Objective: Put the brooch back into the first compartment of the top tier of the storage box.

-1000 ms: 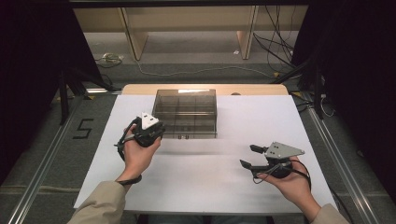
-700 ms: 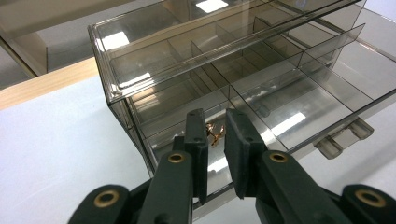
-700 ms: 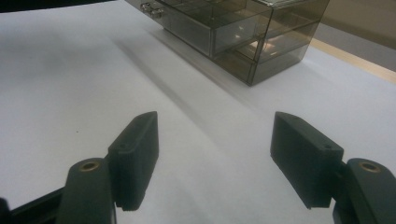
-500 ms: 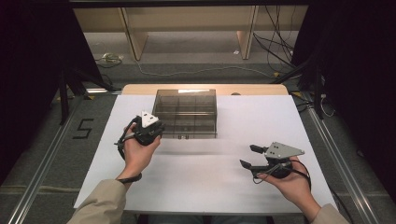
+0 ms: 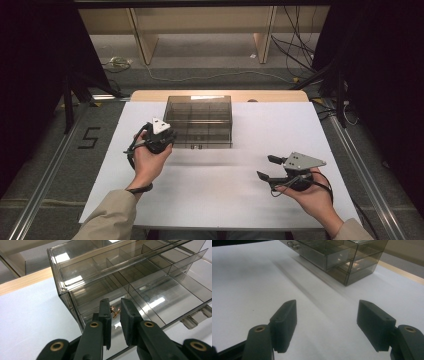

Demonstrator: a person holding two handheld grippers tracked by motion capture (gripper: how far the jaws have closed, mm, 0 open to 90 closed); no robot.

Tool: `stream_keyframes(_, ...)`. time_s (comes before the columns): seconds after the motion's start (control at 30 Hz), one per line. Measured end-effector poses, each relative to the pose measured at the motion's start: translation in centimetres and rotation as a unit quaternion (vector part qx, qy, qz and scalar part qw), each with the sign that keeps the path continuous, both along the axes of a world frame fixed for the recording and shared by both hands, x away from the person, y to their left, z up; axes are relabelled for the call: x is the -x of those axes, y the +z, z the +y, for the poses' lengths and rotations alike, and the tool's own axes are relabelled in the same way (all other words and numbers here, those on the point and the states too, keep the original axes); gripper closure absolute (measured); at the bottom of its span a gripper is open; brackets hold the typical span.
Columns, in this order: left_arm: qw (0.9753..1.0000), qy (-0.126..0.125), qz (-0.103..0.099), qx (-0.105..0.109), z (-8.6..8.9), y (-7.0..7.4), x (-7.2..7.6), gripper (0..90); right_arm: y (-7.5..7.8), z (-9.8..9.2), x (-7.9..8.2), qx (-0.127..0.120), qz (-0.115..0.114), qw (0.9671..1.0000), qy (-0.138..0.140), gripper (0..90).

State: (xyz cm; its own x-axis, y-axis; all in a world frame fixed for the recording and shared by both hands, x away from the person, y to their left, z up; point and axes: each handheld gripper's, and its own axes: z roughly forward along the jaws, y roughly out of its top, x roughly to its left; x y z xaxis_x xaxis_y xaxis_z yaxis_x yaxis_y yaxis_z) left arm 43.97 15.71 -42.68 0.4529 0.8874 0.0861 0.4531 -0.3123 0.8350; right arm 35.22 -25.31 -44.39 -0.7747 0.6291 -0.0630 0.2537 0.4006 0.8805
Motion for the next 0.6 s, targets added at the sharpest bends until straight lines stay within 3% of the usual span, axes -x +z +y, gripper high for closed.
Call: stream_keyframes(0.6,0.9999,-0.003,0.011,-0.005,-0.26,-0.33,-0.51,79.3,0.01,-0.01,0.00,-0.001,0.000,1.0000,0.000,33.3)
